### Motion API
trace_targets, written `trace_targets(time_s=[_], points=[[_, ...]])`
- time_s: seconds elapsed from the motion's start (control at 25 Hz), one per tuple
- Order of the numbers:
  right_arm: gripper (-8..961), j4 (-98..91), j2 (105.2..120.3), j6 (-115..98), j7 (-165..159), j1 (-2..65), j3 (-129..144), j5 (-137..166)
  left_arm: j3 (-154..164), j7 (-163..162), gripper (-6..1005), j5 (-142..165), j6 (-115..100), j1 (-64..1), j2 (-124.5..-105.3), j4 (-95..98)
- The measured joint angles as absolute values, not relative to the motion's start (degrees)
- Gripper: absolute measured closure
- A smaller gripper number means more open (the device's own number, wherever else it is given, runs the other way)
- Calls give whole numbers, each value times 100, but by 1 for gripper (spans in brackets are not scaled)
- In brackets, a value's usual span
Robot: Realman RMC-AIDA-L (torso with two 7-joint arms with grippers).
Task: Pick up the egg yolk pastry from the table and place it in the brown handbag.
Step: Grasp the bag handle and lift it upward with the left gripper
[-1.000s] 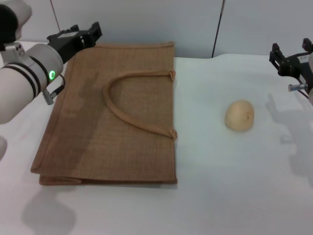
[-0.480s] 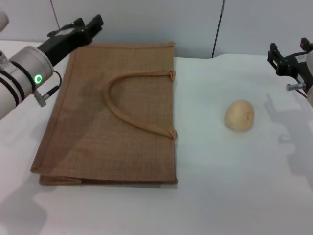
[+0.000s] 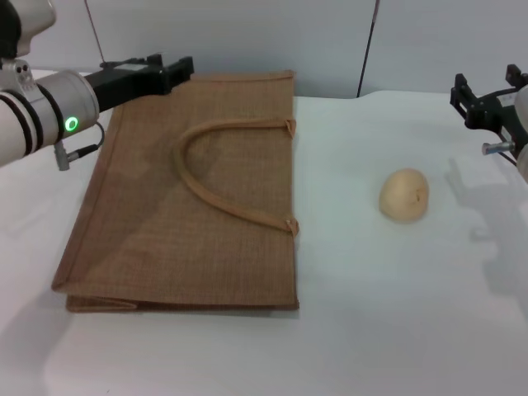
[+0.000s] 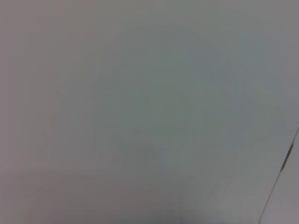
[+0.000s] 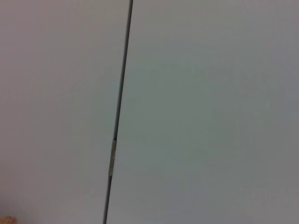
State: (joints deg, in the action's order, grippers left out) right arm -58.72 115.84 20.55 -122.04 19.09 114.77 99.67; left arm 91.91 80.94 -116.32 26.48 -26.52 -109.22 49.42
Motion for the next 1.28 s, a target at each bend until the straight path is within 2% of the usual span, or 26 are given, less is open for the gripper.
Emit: trace_targets(time_s=[0.12,0.16,0.4,0.88,1.28], points=[[221,-5868,11579,1956,-12203,1913,11451,9967,8862,7462,425,-10496,2650,-2709,-10997,4960],[221,-5862,11578,1933,-12203,1914,11442,9967,8590,7023,425,-9686,2670,-2771,-11089,4964],[221,-5821,11575,1921,-12199,1955,11461,9977,8116,6074,426,-8044,2979,-2984,-11223,5006],[221,-5816,11575,1916,-12192,2013,11498,10002,7134,4573,426,-5335,4305,-3756,-11269,4988],[221,-5829,11575,1916,-12183,2056,11505,10002,6968,4419,426,-4741,4775,-4121,-11257,4759]])
